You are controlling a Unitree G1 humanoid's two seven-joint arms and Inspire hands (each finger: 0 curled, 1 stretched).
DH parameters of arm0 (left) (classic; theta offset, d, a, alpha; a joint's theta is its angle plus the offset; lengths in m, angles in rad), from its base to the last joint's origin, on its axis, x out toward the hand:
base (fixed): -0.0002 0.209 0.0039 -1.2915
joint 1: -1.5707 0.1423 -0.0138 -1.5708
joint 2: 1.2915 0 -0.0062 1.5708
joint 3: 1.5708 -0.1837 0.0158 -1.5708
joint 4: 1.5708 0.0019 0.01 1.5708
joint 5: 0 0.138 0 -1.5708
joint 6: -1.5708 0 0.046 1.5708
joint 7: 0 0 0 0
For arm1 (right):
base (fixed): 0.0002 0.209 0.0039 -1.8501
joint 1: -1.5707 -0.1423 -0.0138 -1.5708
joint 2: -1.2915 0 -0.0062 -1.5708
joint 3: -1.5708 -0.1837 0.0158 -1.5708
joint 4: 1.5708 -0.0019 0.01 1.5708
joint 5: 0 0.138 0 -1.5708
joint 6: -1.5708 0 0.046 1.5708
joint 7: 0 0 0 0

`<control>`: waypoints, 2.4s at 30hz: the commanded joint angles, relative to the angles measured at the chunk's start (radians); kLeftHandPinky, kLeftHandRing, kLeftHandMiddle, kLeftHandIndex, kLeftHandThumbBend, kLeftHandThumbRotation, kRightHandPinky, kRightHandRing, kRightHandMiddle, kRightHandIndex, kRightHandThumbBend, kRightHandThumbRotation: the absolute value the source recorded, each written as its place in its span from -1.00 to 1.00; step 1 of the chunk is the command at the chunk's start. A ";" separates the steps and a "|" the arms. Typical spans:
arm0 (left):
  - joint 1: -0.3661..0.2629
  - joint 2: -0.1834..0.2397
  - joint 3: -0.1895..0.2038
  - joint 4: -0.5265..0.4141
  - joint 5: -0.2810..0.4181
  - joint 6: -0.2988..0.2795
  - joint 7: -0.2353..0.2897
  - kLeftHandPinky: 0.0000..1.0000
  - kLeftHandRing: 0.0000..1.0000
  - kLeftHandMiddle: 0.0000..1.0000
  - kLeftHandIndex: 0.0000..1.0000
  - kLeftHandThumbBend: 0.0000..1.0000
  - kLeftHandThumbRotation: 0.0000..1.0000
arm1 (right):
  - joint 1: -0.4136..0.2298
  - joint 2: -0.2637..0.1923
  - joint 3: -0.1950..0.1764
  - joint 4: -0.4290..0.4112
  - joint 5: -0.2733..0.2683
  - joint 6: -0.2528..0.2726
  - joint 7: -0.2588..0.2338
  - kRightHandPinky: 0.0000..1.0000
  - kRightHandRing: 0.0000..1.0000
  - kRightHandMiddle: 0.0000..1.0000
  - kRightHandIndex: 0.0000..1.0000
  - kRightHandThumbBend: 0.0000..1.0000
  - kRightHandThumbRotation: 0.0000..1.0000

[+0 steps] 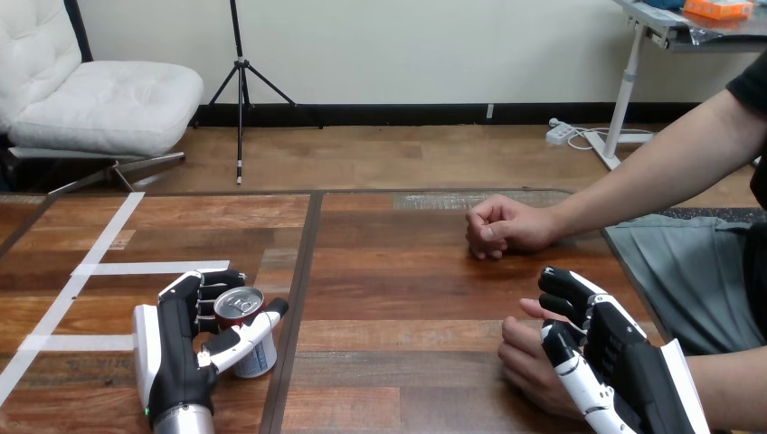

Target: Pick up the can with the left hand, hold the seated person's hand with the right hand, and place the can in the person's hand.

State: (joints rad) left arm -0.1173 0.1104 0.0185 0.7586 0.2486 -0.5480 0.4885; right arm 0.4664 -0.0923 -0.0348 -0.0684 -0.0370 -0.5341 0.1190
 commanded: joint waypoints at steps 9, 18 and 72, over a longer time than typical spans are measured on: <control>-0.032 0.003 0.004 -0.010 -0.009 0.004 -0.016 -0.18 -0.04 0.05 0.03 0.43 -1.00 | -0.054 -0.008 0.004 -0.021 0.012 -0.011 0.004 0.59 0.70 0.71 0.66 0.12 0.29; -0.033 0.005 0.001 -0.004 -0.002 -0.005 -0.012 -0.18 -0.05 0.04 0.03 0.43 -1.00 | -0.054 -0.010 0.002 -0.019 0.005 -0.016 0.002 0.58 0.70 0.72 0.66 0.12 0.30; -0.024 -0.025 0.001 -0.157 -0.042 -0.021 -0.075 -0.20 -0.06 0.03 0.02 0.39 -1.00 | -0.075 -0.005 0.004 0.006 -0.006 -0.016 -0.005 0.59 0.70 0.72 0.66 0.13 0.32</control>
State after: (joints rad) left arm -0.1048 0.0943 0.0180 0.6765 0.2082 -0.5504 0.4213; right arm 0.4589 -0.0916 -0.0343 -0.0668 -0.0440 -0.5343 0.1195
